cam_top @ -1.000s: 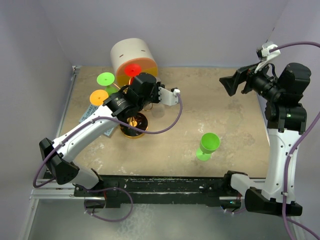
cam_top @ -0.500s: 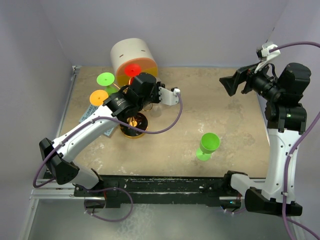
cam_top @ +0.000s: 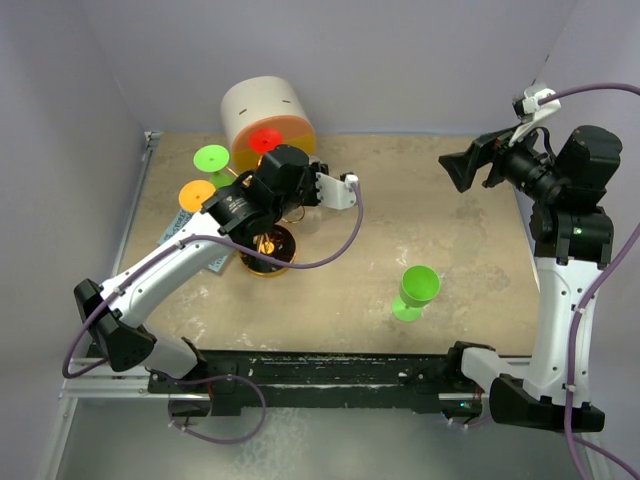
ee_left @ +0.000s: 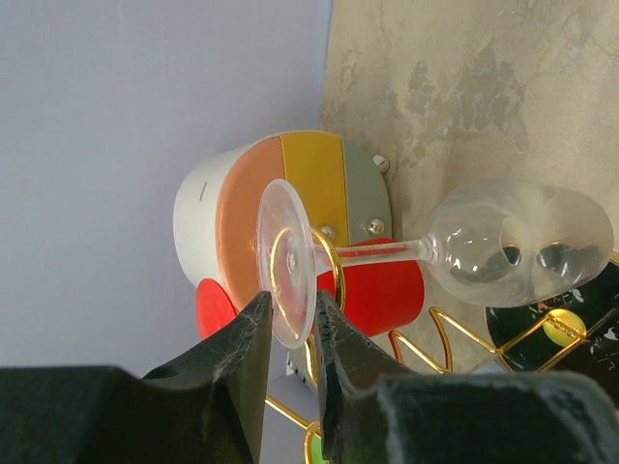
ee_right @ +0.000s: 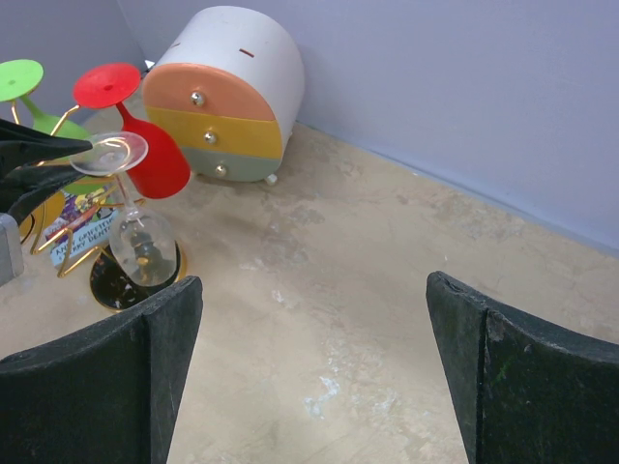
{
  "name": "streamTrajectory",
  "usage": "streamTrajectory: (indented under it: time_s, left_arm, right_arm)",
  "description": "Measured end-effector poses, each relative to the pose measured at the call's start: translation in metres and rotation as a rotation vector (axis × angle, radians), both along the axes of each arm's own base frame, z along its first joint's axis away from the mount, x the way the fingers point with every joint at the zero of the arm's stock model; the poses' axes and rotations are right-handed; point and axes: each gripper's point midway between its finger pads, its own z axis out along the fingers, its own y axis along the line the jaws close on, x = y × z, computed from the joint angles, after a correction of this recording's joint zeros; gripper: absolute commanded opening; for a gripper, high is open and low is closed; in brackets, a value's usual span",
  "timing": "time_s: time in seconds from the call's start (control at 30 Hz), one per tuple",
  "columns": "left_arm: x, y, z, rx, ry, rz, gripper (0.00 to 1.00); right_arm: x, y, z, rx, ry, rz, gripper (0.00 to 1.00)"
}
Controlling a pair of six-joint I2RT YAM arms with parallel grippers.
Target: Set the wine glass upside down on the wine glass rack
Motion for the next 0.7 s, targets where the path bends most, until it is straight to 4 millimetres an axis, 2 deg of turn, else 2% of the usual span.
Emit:
streamTrajectory:
  time_s: [0.7]
  left_arm:
    - [-0.0073,-0.0025,0.0044,-0.049,0.019,-0.020,0.42]
  right_arm:
    - [0.0008,-0.0002,-0.0007,0.000,0.003,0.000,1.00]
